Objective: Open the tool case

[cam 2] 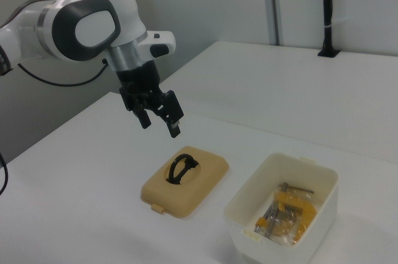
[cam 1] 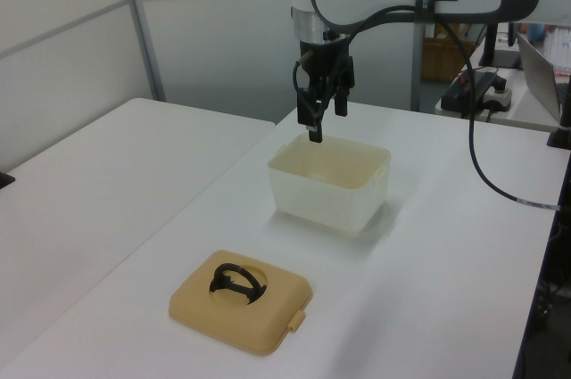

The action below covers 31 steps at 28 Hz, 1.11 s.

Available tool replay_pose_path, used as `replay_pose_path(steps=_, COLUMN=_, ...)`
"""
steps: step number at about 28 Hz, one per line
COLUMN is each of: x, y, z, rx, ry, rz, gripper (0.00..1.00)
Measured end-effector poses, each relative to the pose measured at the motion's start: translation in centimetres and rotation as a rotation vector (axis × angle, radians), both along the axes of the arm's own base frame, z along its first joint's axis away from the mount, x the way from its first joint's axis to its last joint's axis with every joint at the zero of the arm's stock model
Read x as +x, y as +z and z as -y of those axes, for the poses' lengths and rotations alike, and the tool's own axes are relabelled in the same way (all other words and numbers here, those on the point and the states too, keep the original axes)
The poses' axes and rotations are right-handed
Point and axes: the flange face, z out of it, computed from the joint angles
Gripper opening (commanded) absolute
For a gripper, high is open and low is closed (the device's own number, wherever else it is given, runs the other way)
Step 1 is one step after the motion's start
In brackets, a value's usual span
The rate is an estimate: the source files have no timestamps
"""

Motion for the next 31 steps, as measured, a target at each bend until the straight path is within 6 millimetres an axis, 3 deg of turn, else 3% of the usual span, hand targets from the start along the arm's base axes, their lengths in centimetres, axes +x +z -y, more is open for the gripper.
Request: replay_pose_path(steps=31, x=0.1, y=-0.2, z=1.0, rx=0.063, ry=-0.03, rz=-0.006, gripper=1.0)
